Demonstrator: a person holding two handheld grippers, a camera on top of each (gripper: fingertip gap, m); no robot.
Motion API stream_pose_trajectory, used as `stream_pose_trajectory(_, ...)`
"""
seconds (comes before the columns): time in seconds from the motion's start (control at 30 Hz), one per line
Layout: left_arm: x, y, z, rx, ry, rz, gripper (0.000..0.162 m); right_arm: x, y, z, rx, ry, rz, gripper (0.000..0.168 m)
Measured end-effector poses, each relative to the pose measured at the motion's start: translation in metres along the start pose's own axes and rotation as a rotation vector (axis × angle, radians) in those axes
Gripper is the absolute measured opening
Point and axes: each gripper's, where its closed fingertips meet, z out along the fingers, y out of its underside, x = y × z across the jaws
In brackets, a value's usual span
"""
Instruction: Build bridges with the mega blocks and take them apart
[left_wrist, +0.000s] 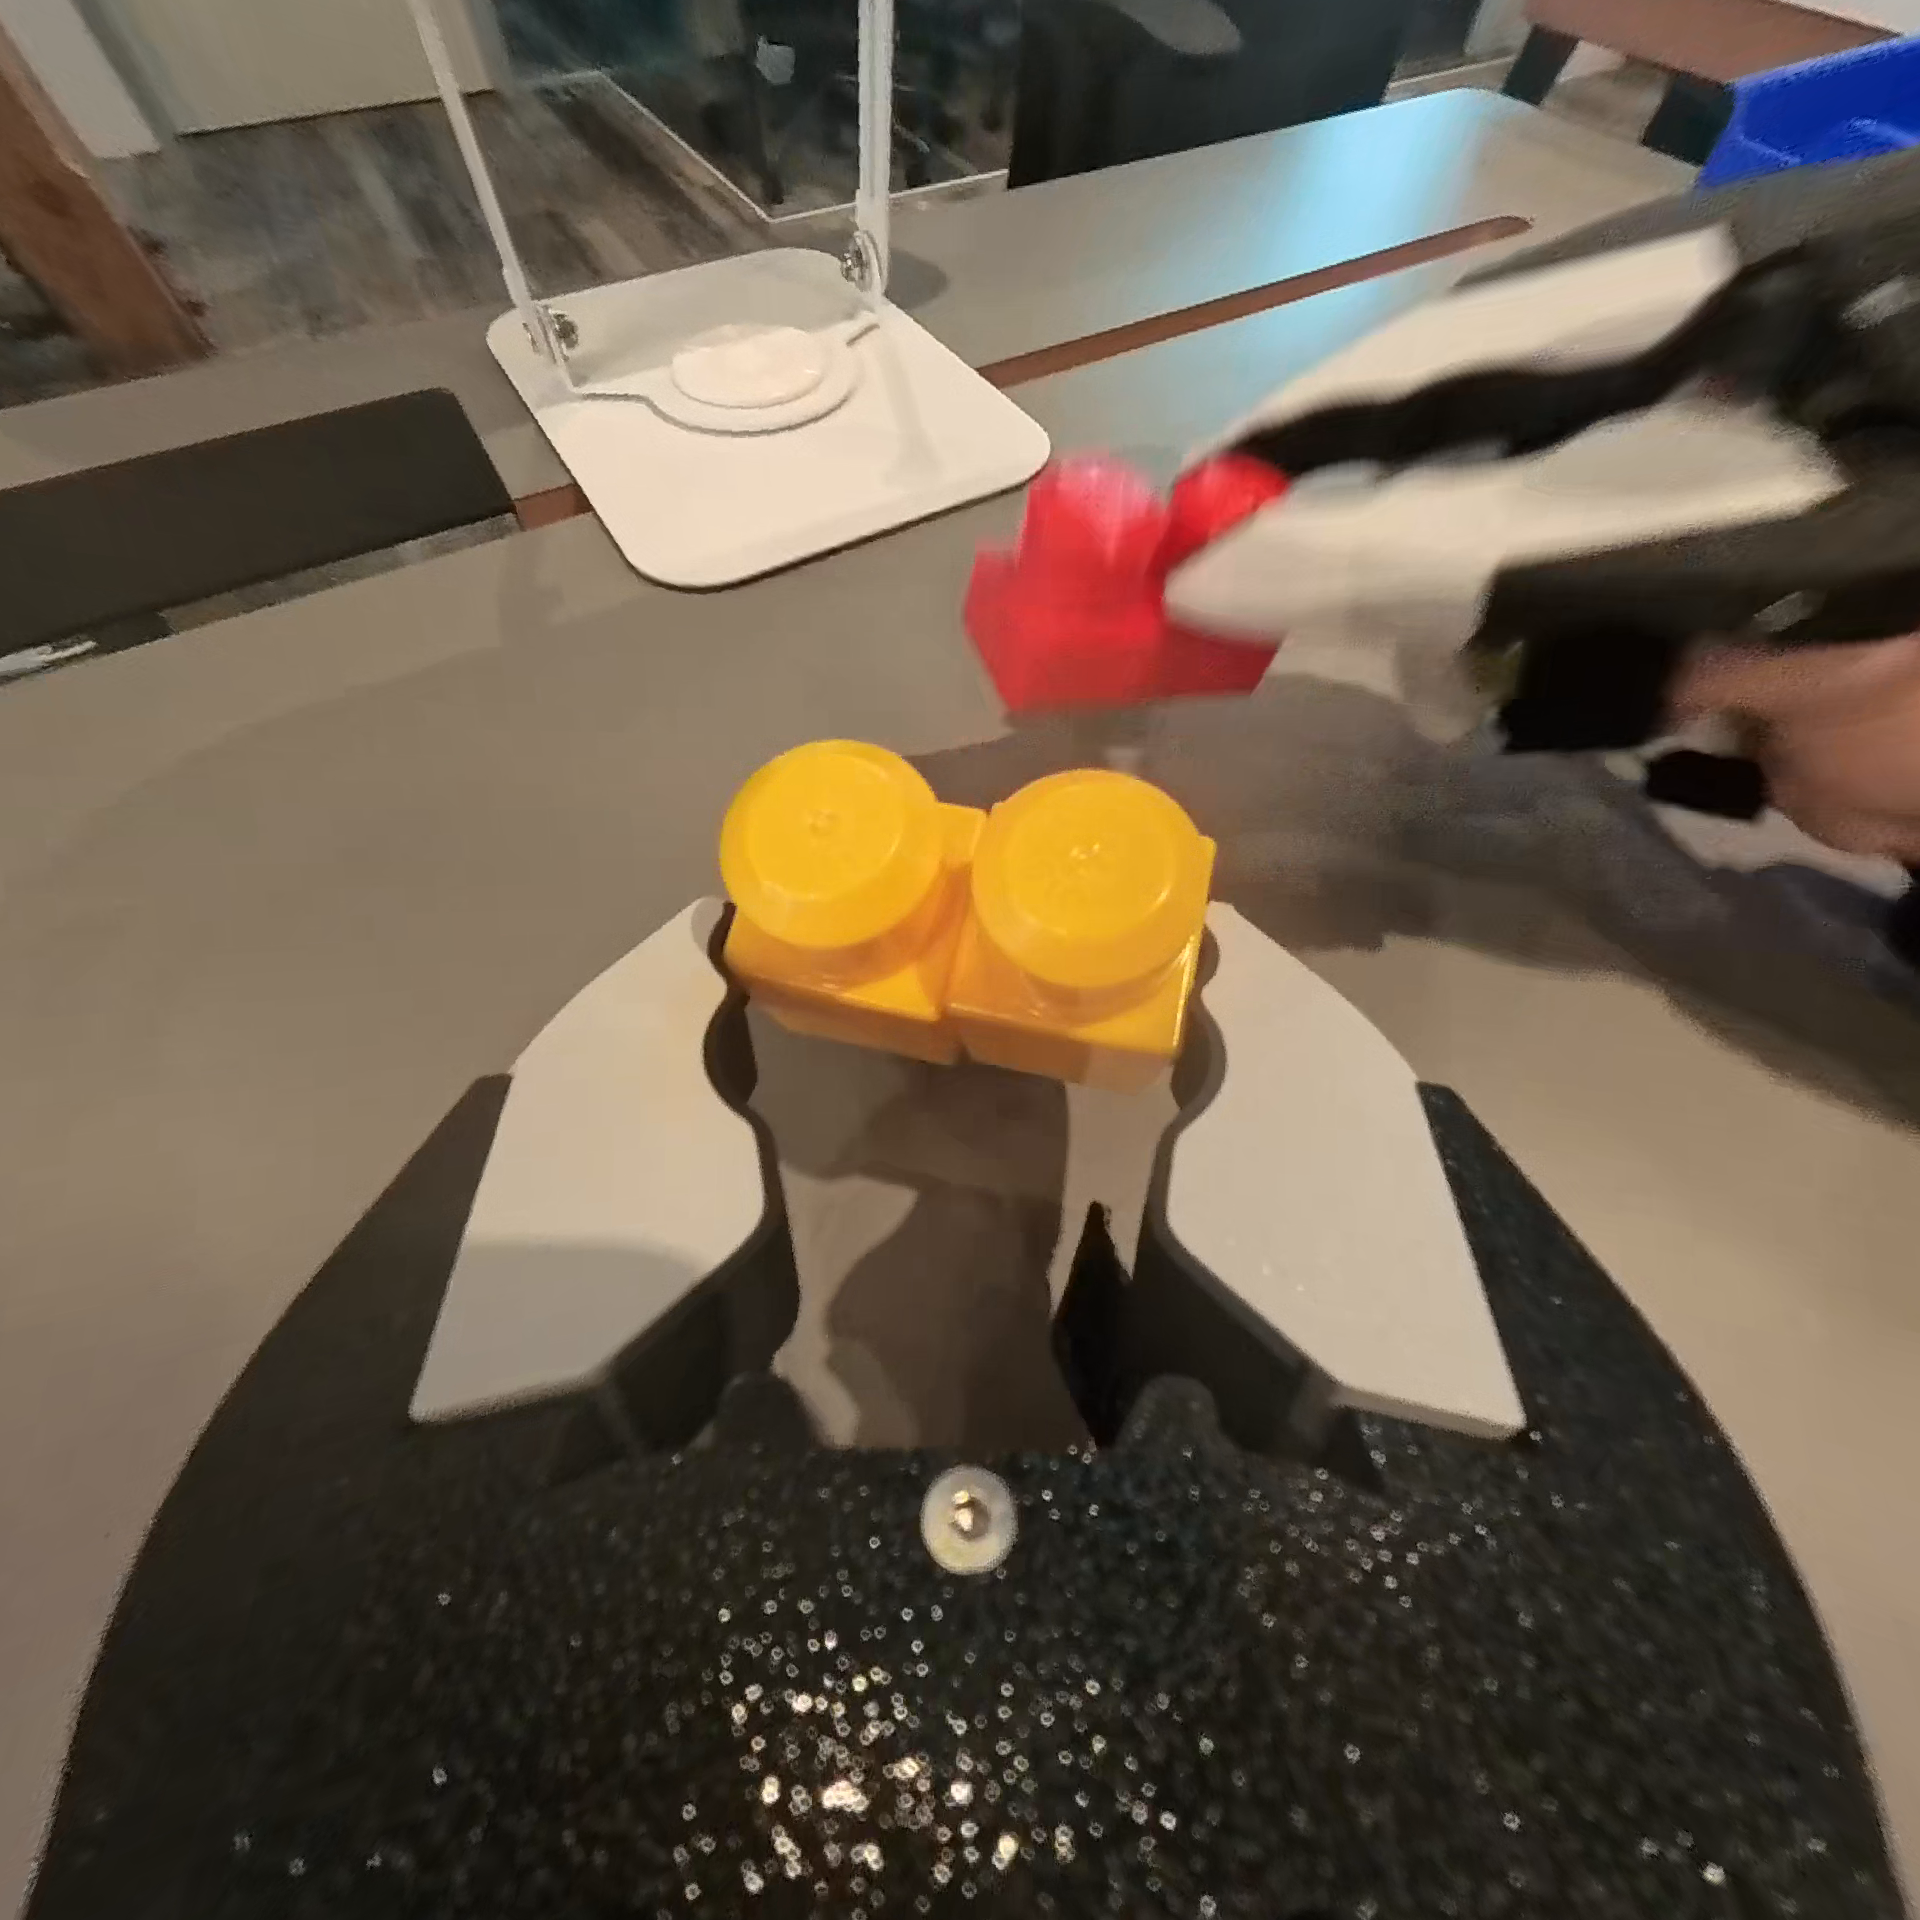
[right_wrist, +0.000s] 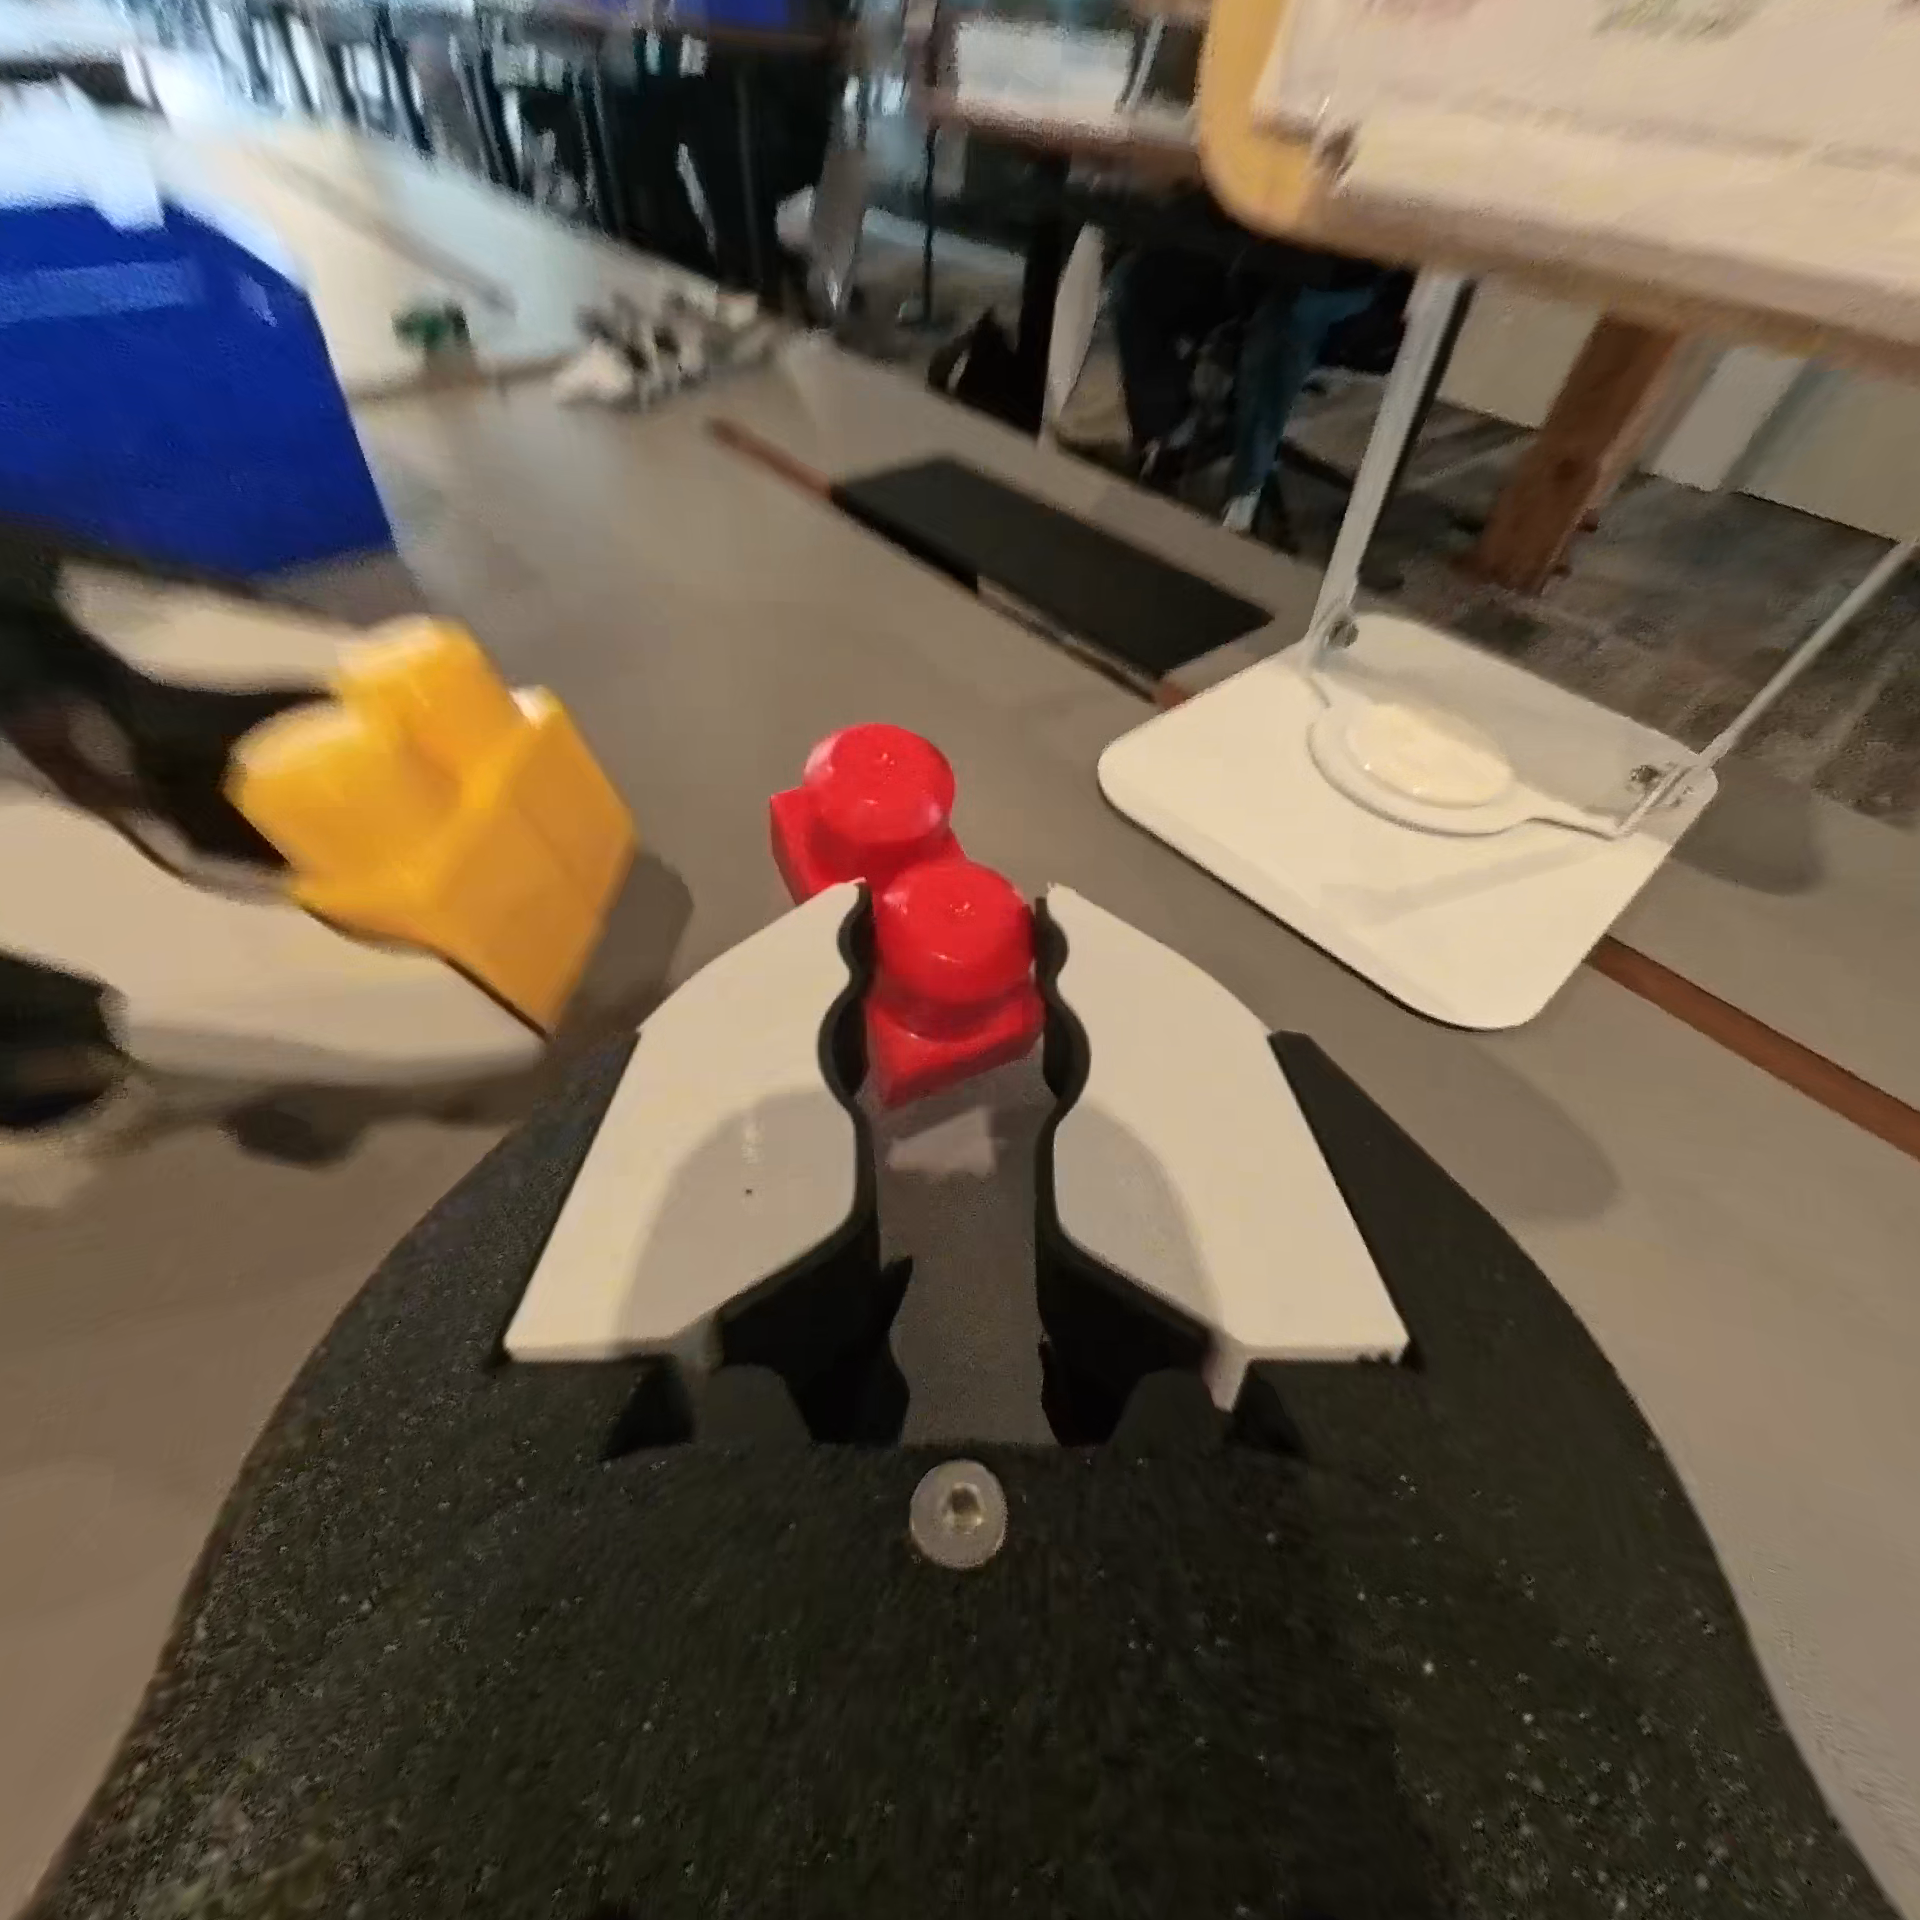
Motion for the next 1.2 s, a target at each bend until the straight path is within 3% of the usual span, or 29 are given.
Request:
stream_pose_trajectory(0.1, -0.002, -0.007, 0.004, 0.024, -0.023, -0.006, 0.079, -0.018, -0.032, -0.008, 0.103, 0.02, 0.095, 0.029)
stream_pose_trajectory(0.27, -0.013, -0.017, 0.01, 0.074, -0.098, 0.024, 0.079, -0.051, -0.062, -0.008, 0.15, 0.091, -0.006, 0.029)
stream_pose_trajectory(0.7, -0.017, -0.017, 0.002, 0.118, -0.171, 0.109, 0.079, -0.075, -0.074, -0.007, 0.131, 0.227, -0.218, 0.029)
stream_pose_trajectory(0.83, -0.018, -0.013, -0.003, 0.116, -0.176, 0.119, 0.079, -0.056, -0.078, -0.021, 0.137, 0.323, -0.252, 0.029)
stream_pose_trajectory(1.0, -0.024, -0.011, -0.011, 0.12, -0.18, 0.102, 0.079, -0.018, -0.028, -0.025, -0.012, 0.384, -0.14, 0.029)
stream_pose_trajectory(1.2, -0.033, -0.009, -0.014, 0.115, -0.205, 0.101, 0.08, -0.009, 0.03, -0.014, -0.207, 0.363, -0.129, 0.029)
